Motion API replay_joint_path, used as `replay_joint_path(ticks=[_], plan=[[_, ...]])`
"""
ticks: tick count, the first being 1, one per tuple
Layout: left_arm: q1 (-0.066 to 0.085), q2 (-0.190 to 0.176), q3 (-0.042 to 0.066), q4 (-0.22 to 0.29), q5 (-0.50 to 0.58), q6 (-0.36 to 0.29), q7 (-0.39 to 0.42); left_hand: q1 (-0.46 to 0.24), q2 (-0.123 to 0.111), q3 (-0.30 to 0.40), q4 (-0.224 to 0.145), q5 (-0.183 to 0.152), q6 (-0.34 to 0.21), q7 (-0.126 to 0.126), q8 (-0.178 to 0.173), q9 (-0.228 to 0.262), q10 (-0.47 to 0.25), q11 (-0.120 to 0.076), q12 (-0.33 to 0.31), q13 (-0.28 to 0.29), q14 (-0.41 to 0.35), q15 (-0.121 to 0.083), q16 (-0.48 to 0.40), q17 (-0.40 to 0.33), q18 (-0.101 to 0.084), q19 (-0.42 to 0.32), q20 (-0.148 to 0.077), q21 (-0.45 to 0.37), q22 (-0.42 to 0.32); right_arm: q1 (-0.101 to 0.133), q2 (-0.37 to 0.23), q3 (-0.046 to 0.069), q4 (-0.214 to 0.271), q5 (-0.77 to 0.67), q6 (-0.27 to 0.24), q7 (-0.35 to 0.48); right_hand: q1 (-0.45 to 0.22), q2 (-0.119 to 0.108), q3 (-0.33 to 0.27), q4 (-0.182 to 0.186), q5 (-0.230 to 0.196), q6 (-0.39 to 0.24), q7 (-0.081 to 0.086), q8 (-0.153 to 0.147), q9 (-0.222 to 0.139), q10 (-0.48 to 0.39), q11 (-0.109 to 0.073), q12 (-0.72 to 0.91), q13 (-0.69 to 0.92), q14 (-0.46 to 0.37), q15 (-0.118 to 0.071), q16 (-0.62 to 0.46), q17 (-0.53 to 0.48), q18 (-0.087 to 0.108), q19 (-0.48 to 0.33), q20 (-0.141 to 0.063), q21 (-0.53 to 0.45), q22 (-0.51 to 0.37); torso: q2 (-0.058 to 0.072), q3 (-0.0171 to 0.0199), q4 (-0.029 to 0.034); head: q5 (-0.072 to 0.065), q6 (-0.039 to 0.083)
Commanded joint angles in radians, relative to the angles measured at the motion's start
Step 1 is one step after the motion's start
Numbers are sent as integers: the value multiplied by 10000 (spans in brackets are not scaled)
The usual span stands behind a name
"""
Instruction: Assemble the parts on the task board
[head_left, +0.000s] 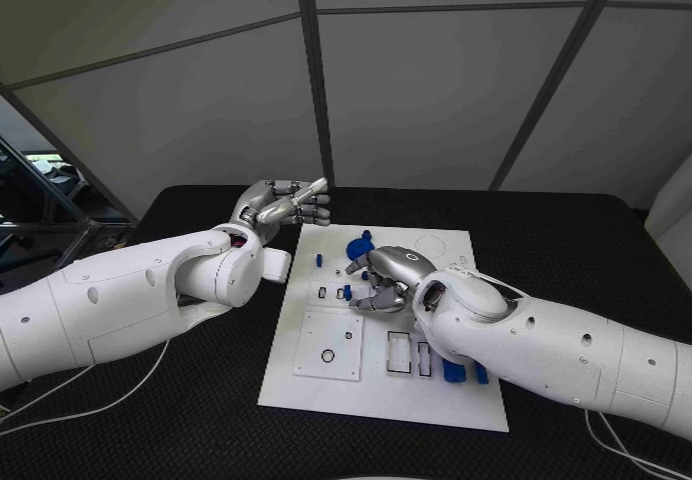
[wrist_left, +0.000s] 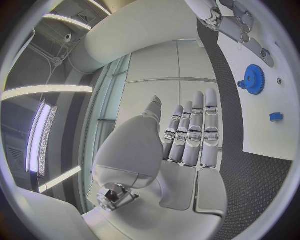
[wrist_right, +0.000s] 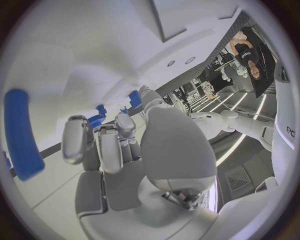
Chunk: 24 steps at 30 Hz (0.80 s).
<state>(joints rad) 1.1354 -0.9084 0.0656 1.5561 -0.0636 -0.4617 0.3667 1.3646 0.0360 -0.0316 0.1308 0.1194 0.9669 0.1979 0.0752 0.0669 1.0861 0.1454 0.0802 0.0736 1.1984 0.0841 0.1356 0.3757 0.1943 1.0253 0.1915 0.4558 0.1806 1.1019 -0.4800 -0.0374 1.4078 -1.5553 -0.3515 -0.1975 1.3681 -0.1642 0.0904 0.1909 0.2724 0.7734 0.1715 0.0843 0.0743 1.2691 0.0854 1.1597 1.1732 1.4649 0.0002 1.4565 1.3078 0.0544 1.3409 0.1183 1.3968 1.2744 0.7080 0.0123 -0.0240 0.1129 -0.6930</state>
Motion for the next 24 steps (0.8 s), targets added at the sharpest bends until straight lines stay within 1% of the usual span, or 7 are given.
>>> replay_joint_path(ticks=[1,7,15,17,19,21,24], plan=[[14,3,6,-62,-74,130,-60,2,60,2,-55,41,96,15,6,13,119,-31,-2,19,136,-24,23,44,-107,90,-66,81,31,15,-98,0,134,666,-1094,1165,248,54,-75,222,-6,-265,-11,92,-34,-182,-20,-121,-123,547,84,-126,618,217,-194,13,-149,-193,-3,5,-17,-9,41],[13,-7,6,-298,-478,595,-398,-47,106,-24,-6,21,421,-128,99,32,756,-218,199,130,581,-196,181,237,-96,374,-210,341,142,25,-619,5,726,1546,-2024,2582,568,214,-102,443,-304,-326,-117,443,7,-490,-111,-409,-515,477,15,-272,430,276,-389,-39,-344,-446,-4,1,-8,-6,105],[14,-92,9,-396,-2506,1409,-1923,99,85,30,13,17,780,-392,235,101,1899,-656,875,645,2329,-731,1957,1626,-130,1610,-766,1816,952,311,-1858,17,1992,2105,-1587,3187,867,573,62,259,-75,1024,-110,1383,214,-1011,-156,-1229,-1424,95,-30,-1340,-900,528,-1205,-91,-1180,-1598,-44,-14,-21,11,146],[17,-127,14,-389,-3304,1694,-2601,63,17,-16,43,7,921,-558,421,198,2238,-830,1470,1088,2688,-905,3990,3270,-180,1953,-925,2708,1719,473,-2267,21,2336,2464,-1308,3118,1050,704,236,177,-78,1223,-144,1443,190,-1660,-171,-2264,-2396,-357,-70,-2517,-2228,771,-2043,-121,-2060,-2752,-40,1,-30,21,177],[34,-160,19,-376,-4073,2044,-3290,-56,-12,-101,155,53,904,-689,653,336,2084,-989,2320,1855,2613,-995,6957,5792,-457,2325,-1034,4512,3796,590,-2646,120,2609,2849,-1012,3022,1077,814,356,192,-438,1199,-147,1343,104,-2157,-178,-3273,-3353,-760,-66,-3769,-3482,975,-2810,-123,-2999,-3878,-84,18,-55,23,184],[67,-181,25,-347,-4889,2548,-4177,-1055,-90,-578,839,-18,810,-651,782,426,2039,-923,2947,2383,2669,-969,8658,7209,-605,2518,-1050,5497,5054,687,-3048,281,2857,3248,-772,2964,1075,831,468,202,-574,1273,-156,1217,-6,-2147,-183,-4082,-4172,-1056,-52,-5591,-5061,1217,-3666,-121,-4424,-5418,-125,32,-74,57,167],[144,-164,29,-326,-5742,2924,-5226,-1847,-125,-1159,1438,-74,756,-781,1300,803,1679,-1008,4260,3471,2830,-1076,10576,8773,-777,2889,-1112,6839,6737,884,-3498,423,3037,3745,-460,2964,1127,816,628,158,-502,1545,-199,1174,-46,-2102,-224,-4601,-4646,-1068,-82,-6728,-5898,1308,-3760,-160,-5097,-6090,-193,45,-82,82,146]])
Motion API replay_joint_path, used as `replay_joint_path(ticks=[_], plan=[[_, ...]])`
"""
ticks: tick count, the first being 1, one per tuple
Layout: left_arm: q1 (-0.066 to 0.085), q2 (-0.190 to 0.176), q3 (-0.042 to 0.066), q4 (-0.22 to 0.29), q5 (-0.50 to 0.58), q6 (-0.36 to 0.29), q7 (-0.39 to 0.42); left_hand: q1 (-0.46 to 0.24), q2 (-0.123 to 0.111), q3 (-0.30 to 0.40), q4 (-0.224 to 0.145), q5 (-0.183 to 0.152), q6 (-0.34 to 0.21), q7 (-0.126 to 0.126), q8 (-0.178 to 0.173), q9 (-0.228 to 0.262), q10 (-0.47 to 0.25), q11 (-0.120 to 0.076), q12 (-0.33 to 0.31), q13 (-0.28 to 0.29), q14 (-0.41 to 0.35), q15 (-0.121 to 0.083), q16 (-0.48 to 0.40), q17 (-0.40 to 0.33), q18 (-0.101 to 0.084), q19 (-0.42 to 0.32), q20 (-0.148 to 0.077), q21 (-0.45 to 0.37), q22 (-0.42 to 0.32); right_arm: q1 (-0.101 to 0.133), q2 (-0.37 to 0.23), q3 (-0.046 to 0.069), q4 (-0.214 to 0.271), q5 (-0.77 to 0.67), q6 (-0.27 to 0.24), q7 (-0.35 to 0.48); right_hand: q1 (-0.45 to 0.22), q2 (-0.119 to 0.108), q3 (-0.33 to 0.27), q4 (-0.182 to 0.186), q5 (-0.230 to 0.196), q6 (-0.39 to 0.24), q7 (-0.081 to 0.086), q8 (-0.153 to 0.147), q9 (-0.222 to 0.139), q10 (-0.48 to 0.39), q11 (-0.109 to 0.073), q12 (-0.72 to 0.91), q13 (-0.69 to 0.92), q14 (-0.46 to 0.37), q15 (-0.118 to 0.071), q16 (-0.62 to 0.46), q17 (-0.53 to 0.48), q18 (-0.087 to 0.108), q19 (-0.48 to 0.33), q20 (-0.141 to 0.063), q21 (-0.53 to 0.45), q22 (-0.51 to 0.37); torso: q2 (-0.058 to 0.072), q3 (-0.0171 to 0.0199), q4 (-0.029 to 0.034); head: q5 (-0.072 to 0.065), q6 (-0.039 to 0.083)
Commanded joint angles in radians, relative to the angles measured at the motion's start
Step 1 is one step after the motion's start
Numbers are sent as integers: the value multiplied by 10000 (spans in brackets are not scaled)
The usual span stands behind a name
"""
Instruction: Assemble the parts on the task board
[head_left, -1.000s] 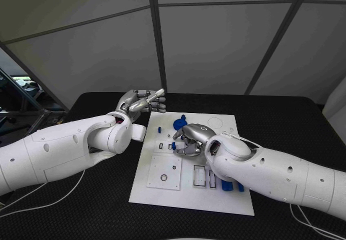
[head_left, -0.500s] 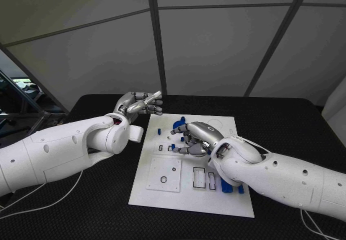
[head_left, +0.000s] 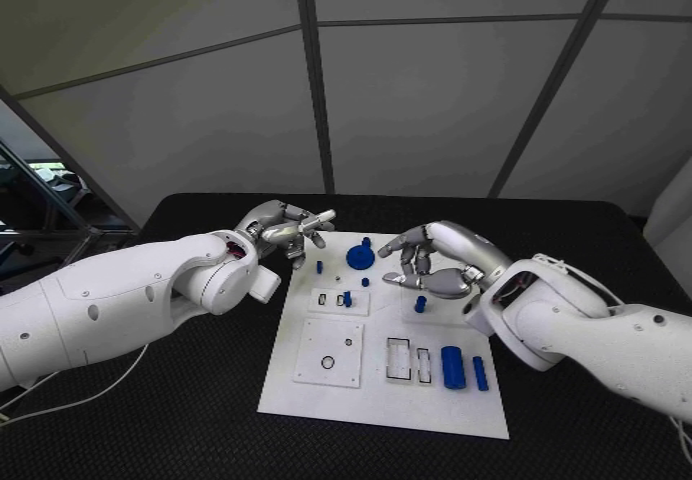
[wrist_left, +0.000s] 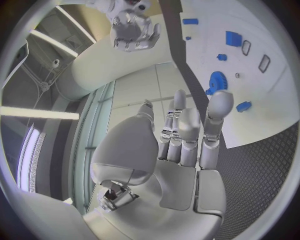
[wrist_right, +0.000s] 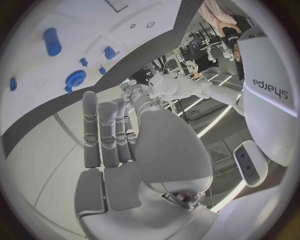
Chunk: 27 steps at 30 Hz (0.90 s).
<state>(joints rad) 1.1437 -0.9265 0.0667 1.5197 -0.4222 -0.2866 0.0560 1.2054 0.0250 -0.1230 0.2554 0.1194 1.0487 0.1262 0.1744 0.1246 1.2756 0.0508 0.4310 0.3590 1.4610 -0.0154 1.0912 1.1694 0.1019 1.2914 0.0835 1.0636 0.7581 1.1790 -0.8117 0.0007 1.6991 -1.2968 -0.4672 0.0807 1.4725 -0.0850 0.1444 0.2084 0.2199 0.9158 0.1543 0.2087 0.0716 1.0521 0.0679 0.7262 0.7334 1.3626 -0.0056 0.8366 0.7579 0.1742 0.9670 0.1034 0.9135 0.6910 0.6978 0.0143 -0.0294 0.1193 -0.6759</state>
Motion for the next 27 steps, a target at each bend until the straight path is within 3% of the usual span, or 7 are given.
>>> replay_joint_path(ticks=[1,3,5,9,13,19,27], plan=[[85,25,18,49,-2478,1390,-2533,-169,-26,-393,190,-34,-136,-121,726,566,-509,-70,1717,1398,234,-202,1685,1383,39,392,-49,1398,1775,210,-311,76,142,1360,801,202,97,23,192,-9,26,232,-32,-120,-36,163,-47,-674,-583,-60,-45,-992,-708,118,81,-27,-397,-358,-110,35,-24,42,-50],[150,49,20,88,-3299,1839,-3407,175,172,-484,242,48,-628,-184,1599,1360,-1319,-109,3589,2959,254,-184,2370,1936,-73,510,-66,2244,2901,405,-529,129,102,1898,1016,263,145,7,406,-17,29,406,-45,-250,-51,462,-66,-1458,-1207,-17,-85,-1669,-1093,103,230,-47,-644,-538,-162,70,-34,54,-78],[216,110,20,117,-4025,2173,-3929,241,298,-486,254,120,-672,-219,1988,1688,-993,-211,4804,4216,344,-188,2624,2132,-161,726,-84,2635,3534,501,-626,153,37,2246,1128,316,164,-30,572,14,36,430,0,-371,-57,480,-40,-2287,-1807,-168,-38,-2107,-1240,89,157,-20,-919,-703,-204,81,-36,67,-113],[344,333,19,178,-5282,2788,-4822,116,337,-684,300,112,-637,-414,2703,2335,-295,-374,6368,5836,564,-324,3094,2494,-314,1111,-197,3206,4486,606,-719,177,-84,2666,1125,409,192,-325,973,70,26,94,166,-904,-61,852,128,-4451,-3563,-635,220,-3722,-1967,92,-152,160,-1850,-1272,-261,100,-2,77,-132],[458,591,-1,122,-6129,3328,-5335,-34,418,-862,316,36,-833,-461,3075,2802,-207,-429,6767,6269,597,-371,3157,2535,-357,1189,-253,3372,4760,648,-733,186,-205,2864,1019,434,143,-393,1204,18,57,277,232,-1058,-40,1343,247,-5396,-4470,-527,293,-4749,-2444,81,-138,282,-2396,-1637,-295,135,12,105,-176],[555,1024,-52,-59,-7170,3769,-5678,-242,474,-1088,324,-83,-923,-535,3436,3346,-162,-475,6990,6528,616,-404,3204,2565,-372,1206,-289,3453,4912,674,-639,191,-417,2806,849,325,128,-492,1273,-162,29,153,222,-1300,-47,1553,288,-5889,-4961,-359,324,-5360,-2682,80,-72,329,-2699,-1838,-289,116,1,167,-189],[854,1555,-481,-304,-7680,4093,-5811,-282,553,-1208,315,-118,-855,-656,3779,3928,76,-586,7332,6927,632,-499,3230,2580,-381,1213,-358,3483,4983,685,-503,193,-601,2566,729,109,153,-492,1342,-350,377,145,283,-1390,-45,1682,328,-6121,-5237,-144,333,-5687,-2773,86,48,329,-2808,-1911,-269,100,11,215,-264]])
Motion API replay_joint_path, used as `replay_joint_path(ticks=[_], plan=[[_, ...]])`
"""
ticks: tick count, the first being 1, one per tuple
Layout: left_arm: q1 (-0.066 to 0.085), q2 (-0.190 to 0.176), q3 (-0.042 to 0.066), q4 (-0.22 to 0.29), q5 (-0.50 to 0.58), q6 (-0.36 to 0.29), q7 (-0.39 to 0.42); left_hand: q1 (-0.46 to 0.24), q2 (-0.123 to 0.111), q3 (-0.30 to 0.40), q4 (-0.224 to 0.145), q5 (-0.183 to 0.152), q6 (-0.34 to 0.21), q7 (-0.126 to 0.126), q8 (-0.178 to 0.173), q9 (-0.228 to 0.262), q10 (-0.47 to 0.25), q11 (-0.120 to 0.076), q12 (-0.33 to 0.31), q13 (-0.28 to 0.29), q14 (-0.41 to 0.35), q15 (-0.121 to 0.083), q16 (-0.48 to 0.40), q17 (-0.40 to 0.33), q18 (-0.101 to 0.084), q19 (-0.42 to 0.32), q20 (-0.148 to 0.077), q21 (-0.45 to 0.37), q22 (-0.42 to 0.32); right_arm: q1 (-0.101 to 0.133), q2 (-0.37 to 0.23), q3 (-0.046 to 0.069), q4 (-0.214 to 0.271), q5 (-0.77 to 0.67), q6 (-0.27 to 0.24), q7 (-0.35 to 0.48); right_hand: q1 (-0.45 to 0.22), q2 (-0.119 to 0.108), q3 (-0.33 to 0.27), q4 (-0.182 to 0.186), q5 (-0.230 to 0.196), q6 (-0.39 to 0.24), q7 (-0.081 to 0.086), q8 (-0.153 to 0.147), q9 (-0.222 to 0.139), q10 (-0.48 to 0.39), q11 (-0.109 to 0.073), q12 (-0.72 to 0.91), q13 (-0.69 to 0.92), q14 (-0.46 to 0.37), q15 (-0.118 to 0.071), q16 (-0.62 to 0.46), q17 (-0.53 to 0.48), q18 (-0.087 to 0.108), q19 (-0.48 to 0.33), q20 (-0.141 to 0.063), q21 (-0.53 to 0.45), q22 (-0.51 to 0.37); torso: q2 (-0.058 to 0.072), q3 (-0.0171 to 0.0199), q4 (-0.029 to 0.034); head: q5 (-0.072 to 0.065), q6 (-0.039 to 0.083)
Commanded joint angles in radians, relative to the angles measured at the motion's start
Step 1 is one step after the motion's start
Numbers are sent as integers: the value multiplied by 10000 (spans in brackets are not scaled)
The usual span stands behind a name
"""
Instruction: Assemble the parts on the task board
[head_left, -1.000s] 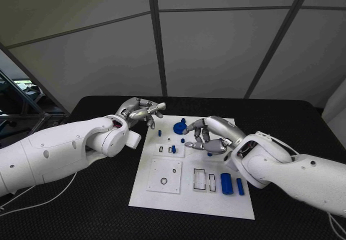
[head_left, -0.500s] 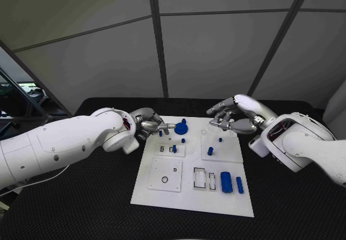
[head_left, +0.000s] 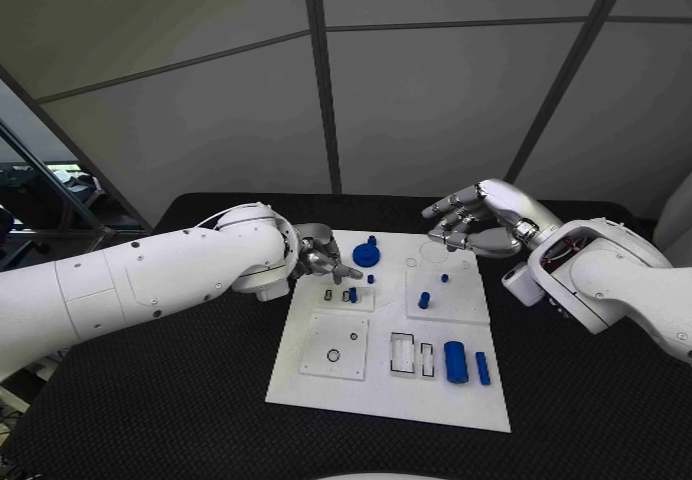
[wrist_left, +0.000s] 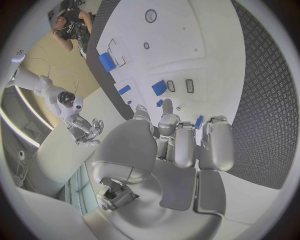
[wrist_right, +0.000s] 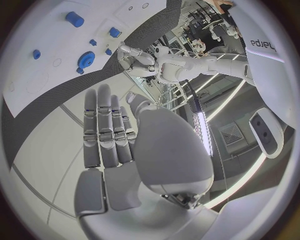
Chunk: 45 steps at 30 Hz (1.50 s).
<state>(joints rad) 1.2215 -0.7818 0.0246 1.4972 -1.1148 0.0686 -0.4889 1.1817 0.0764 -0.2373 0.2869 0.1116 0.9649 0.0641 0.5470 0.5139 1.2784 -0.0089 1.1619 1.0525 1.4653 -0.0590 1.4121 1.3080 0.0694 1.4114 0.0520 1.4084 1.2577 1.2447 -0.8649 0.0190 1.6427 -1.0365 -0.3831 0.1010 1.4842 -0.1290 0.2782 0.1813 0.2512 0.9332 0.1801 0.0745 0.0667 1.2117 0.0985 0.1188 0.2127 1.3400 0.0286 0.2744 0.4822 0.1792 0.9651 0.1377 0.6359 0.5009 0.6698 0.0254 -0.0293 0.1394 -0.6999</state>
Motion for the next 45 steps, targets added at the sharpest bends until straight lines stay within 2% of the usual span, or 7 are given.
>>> replay_joint_path(ticks=[1,8,17,21,24,30,45], plan=[[108,169,-100,-127,-791,583,-373,-47,39,-67,2,-40,-23,-34,54,45,41,10,16,-16,586,-63,13,1187,-53,7,-44,29,-25,28,41,10,-49,-59,-121,-109,32,-54,7,-87,83,-31,29,-51,4,89,24,-58,-43,92,-8,-83,-20,36,73,-16,-34,-11,6,-5,-2,29,-36],[261,552,-330,-482,-913,1150,-446,-23,110,-118,-17,16,-286,24,22,326,-156,59,-140,-163,505,-28,-167,1030,-12,-131,-33,-98,-234,29,114,11,-118,-122,-143,-171,-6,-78,46,-165,352,-20,67,-60,10,126,52,-165,-177,159,7,-269,-66,28,95,-16,-67,-22,12,-8,-2,49,-102],[317,862,-424,-764,-831,1519,-479,11,125,-115,-29,47,-320,33,19,381,-160,68,-124,-135,500,-20,-166,1032,-25,-102,-26,-67,-166,29,197,11,-197,-135,-140,-203,-56,-98,59,-190,493,2,94,-56,14,147,71,-215,-245,198,18,-364,-87,24,99,-12,-81,-23,20,-8,-12,37,-151],[393,967,-628,-825,-735,1542,-483,21,145,-108,-29,62,-324,33,23,406,-152,69,-108,-115,501,-18,-162,1036,-28,-95,-23,-59,-147,30,251,11,-255,-136,-107,-268,-82,-98,63,-188,519,16,106,-51,17,146,81,-234,-268,204,25,-399,-95,22,93,-8,-93,-28,25,-17,-7,2,-159],[426,1013,-710,-854,-691,1535,-483,26,157,-104,-29,70,-327,34,24,422,-159,69,-114,-121,497,-17,-170,1028,-28,-96,-22,-60,-147,30,281,11,-284,-137,-91,-303,-107,-97,102,-215,732,40,121,-50,17,163,92,-275,-329,239,31,-492,-116,24,91,-5,-116,-35,25,-16,-9,4,-180],[448,1039,-765,-855,-572,1472,-481,39,186,-94,-28,87,-329,33,33,458,-145,70,-89,-90,498,-15,-165,1033,-35,-80,-19,-42,-111,29,338,10,-363,-138,-70,-341,-126,-101,112,-222,788,59,126,-45,19,174,94,-288,-352,261,31,-524,-123,25,96,-4,-121,-35,16,-18,1,7,-204],[454,998,-781,-681,-370,981,-431,397,378,78,-152,177,-399,24,87,800,-208,66,-111,-107,487,-14,-175,1019,-24,-112,-8,-64,-124,29,411,9,-430,-209,62,-444,-171,-99,133,-226,899,92,127,-39,21,205,93,-307,-394,310,29,-585,-133,27,113,-5,-127,-35,17,-22,3,17,-239]])
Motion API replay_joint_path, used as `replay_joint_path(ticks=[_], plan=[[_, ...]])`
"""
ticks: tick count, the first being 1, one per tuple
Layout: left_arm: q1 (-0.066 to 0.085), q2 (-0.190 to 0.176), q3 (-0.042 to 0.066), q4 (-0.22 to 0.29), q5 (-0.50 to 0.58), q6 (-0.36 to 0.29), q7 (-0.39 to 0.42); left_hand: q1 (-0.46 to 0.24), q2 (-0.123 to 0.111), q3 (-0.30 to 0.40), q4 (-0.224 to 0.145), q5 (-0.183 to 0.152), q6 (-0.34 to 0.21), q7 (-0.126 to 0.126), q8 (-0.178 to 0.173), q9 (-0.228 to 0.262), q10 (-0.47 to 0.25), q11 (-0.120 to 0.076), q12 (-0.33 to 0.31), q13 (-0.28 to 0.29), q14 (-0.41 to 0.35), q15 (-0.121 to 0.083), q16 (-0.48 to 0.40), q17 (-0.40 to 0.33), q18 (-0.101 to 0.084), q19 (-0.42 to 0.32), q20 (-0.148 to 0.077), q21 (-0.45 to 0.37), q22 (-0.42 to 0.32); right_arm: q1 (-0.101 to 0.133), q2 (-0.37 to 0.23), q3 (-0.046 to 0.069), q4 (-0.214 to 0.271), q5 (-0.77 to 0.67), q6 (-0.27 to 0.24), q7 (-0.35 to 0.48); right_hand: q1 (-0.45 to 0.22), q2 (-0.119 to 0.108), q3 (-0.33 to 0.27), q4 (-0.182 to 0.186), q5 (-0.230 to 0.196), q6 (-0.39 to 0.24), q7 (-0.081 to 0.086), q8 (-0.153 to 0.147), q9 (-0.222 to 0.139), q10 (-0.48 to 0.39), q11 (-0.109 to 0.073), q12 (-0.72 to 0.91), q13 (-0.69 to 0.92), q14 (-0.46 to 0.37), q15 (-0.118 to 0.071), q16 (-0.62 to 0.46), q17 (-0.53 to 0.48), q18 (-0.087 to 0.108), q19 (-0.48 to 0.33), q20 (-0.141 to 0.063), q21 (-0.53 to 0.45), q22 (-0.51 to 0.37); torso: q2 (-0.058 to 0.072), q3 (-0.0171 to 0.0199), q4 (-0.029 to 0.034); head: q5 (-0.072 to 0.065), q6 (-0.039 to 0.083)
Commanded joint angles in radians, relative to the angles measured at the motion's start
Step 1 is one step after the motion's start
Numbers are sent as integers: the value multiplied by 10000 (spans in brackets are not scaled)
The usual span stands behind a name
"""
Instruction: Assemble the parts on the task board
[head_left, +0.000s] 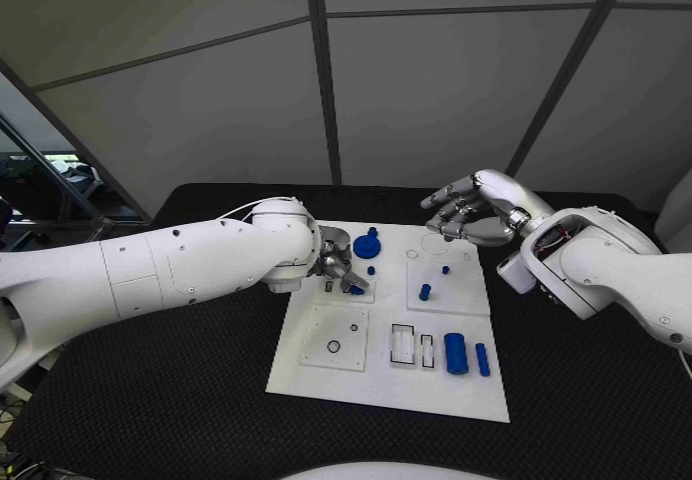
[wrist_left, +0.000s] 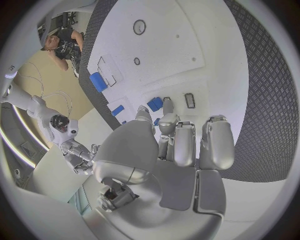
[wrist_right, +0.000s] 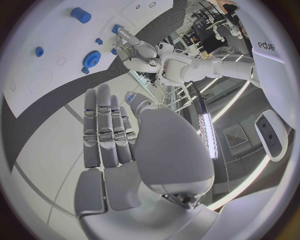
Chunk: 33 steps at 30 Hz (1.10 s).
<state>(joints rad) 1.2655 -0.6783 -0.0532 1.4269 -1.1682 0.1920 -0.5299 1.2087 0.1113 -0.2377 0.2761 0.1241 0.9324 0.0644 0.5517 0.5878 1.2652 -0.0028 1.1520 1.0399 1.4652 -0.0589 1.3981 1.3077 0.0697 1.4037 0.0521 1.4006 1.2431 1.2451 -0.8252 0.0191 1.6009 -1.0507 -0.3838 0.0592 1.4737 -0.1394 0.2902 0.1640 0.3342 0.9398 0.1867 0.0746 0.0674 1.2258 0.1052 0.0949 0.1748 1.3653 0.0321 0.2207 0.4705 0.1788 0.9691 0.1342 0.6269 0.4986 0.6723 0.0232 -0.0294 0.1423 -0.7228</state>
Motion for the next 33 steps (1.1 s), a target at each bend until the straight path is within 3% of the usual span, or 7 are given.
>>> replay_joint_path(ticks=[1,7,12,18,28,33], plan=[[14,-45,-3,24,202,-281,-19,209,73,138,-80,57,-82,16,47,107,-71,1,-3,33,489,-19,-32,1023,-30,-30,-10,21,38,24,17,8,-15,-68,72,-28,-66,5,13,-53,69,26,62,-39,15,64,26,-68,-15,57,-5,-48,-16,31,73,31,-37,-13,-7,3,7,-10,-9],[14,-45,-3,31,438,-331,-8,879,318,618,-448,65,-153,-29,44,344,-73,-43,1,58,498,-53,-7,1040,-35,-19,-32,37,93,23,48,8,-42,-72,89,-32,-70,2,16,-57,85,34,59,-37,16,70,24,-70,-21,65,-7,-57,-18,32,76,30,-38,-13,-8,3,0,6,-16],[14,-42,-3,21,570,-310,-2,1262,351,932,-704,50,-191,-62,4,459,-74,-74,-10,71,503,-78,7,1049,-39,-11,-57,46,127,23,47,8,-50,-72,99,-45,-70,2,21,-63,97,41,57,-35,16,80,21,-70,-26,75,-10,-65,-19,33,79,29,-37,-12,-8,5,-9,1,-5],[14,-55,-3,6,617,-321,0,1216,321,952,-680,29,-158,-57,4,497,0,-75,69,165,525,-82,63,1098,-47,9,-62,64,166,23,49,8,-71,-73,110,-58,-77,-1,22,-64,104,48,56,-33,17,90,19,-69,-30,84,-11,-71,-19,33,83,28,-37,-12,-5,3,0,-17,-9],[13,-115,-2,36,613,-333,3,660,-5,750,-363,-18,-38,-44,-6,685,129,-61,171,273,557,-74,121,1142,-69,73,-60,122,292,23,82,7,-155,-93,139,-90,-97,-8,26,-71,111,92,45,-15,23,114,10,-72,-47,116,-18,-95,-20,36,96,25,-38,-11,-6,0,-3,-22,-9],[10,-262,2,151,609,-449,18,626,-23,736,-343,-18,-35,-44,-9,703,117,-60,152,249,551,-74,102,1124,-56,40,-60,89,232,22,190,3,-262,-422,298,-349,-203,-76,-53,-143,-96,460,-109,153,72,549,-161,122,-1,545,-158,27,81,62,347,-59,94,56,-7,-15,3,-30,7]])
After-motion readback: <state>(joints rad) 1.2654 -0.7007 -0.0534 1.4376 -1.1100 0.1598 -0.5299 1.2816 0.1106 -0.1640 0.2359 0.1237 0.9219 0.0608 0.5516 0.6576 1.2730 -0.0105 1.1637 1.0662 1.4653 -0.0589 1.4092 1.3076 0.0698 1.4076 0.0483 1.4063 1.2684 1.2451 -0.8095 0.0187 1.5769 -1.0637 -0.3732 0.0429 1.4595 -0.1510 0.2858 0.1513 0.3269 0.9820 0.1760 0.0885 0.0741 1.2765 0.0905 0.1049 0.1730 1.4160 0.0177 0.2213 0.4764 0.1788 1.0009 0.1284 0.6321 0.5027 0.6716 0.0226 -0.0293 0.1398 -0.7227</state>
